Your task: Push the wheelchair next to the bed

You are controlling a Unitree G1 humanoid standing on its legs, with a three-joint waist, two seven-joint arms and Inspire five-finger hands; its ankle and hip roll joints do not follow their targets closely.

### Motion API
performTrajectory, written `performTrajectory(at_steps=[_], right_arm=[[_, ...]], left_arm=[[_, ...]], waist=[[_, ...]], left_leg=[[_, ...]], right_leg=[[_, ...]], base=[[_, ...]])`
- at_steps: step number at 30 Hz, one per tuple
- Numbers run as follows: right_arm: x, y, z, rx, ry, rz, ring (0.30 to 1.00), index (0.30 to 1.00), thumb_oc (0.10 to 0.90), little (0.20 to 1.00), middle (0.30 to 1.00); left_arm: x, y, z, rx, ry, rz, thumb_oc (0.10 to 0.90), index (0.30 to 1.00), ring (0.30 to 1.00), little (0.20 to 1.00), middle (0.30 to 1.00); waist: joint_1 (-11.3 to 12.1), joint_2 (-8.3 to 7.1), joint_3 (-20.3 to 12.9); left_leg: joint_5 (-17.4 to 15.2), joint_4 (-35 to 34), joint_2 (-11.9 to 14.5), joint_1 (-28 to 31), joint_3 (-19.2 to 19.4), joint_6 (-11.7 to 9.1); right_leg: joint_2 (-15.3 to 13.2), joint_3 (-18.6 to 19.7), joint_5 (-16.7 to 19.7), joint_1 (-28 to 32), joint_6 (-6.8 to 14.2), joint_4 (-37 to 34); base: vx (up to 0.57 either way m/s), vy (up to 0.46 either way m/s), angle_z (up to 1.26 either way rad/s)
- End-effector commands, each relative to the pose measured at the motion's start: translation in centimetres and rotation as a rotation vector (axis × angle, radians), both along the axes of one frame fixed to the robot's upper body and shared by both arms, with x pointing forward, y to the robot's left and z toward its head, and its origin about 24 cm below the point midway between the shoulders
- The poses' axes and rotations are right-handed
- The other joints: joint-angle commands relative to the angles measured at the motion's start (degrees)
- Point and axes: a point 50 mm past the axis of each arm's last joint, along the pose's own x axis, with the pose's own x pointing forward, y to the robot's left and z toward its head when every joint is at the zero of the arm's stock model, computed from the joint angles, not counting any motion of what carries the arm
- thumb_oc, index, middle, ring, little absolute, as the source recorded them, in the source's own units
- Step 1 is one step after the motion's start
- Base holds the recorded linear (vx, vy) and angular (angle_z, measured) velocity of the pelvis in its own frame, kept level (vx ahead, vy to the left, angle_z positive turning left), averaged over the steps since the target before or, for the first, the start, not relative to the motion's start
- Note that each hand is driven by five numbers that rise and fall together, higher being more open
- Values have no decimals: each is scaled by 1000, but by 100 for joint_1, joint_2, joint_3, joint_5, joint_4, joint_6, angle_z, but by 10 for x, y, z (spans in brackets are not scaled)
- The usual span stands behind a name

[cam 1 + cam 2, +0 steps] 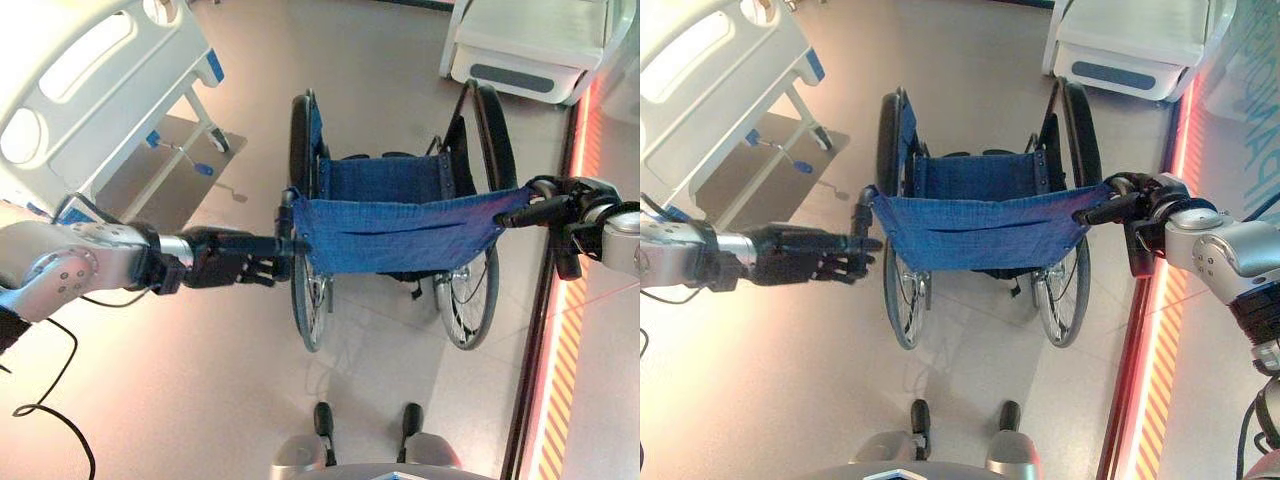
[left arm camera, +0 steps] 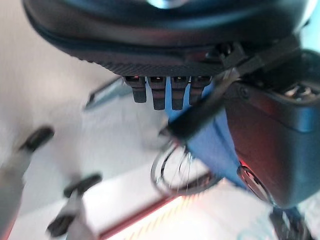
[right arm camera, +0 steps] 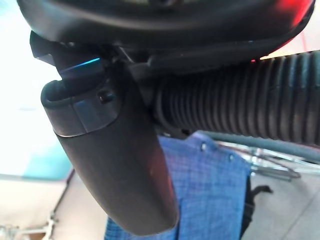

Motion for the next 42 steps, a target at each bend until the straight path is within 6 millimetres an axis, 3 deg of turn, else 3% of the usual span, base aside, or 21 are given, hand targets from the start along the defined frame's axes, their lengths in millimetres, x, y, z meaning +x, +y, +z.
performTrajectory(at_steps=[1, 2, 12, 21, 24, 25, 26, 42], right_arm=[[11, 5, 36, -35, -146, 14, 538, 538, 558, 538, 538], [13, 7, 35, -32, -145, 17, 300, 300, 400, 300, 300], [23, 25, 27, -36, -127, 48, 300, 300, 400, 300, 300], [26, 31, 29, -40, -115, 60, 300, 300, 400, 300, 300], [25, 29, 31, -42, -111, 64, 300, 300, 400, 300, 300], [25, 29, 31, -42, -111, 65, 300, 300, 400, 300, 300], [25, 29, 32, -45, -113, 69, 300, 300, 400, 300, 300], [23, 27, 35, -54, -119, 90, 300, 300, 400, 300, 300]], left_arm=[[14, -19, 39, -135, -165, -27, 800, 900, 900, 900, 900], [16, -23, 41, -169, -180, -15, 800, 900, 900, 900, 900], [29, -52, 53, -396, -298, 97, 800, 900, 900, 900, 900], [41, -45, 77, -355, -592, 203, 800, 900, 900, 900, 900], [41, -42, 80, -371, -577, 243, 800, 900, 900, 900, 900], [41, -42, 80, -371, -576, 243, 780, 869, 869, 869, 869], [40, -40, 81, -377, -569, 235, 400, 300, 300, 300, 300], [38, -41, 72, -405, -523, 184, 400, 300, 300, 300, 300]], waist=[[4, 41, -234], [8, 39, -237], [-8, -3, -196], [4, -80, -126], [17, -101, -100], [16, -101, -98], [23, -110, -82], [25, -136, 45]], left_leg=[[8, 110, -66, -141, 344, -193], [6, 111, -68, -142, 338, -194], [35, 105, -66, -134, 331, -176], [33, 130, -75, -139, 286, -158], [25, 150, -86, -156, 252, -150], [24, 152, -86, -157, 251, -150], [19, 169, -89, -175, 238, -136], [5, 224, -121, -207, 197, -100]], right_leg=[[43, -23, 35, -172, -6, 287], [41, -20, 28, -172, -6, 293], [77, 14, -4, -191, -58, 357], [120, 32, -34, -204, -104, 410], [121, 32, -46, -213, -118, 431], [121, 32, -47, -215, -118, 434], [124, 39, -51, -233, -129, 450], [144, 86, -36, -272, -142, 493]], base=[[0, 0, 0], [0, 0, 0], [0, 0, 0], [0, 0, 0], [0, 0, 0], [0, 0, 0], [0, 0, 0], [0, 0, 0]])
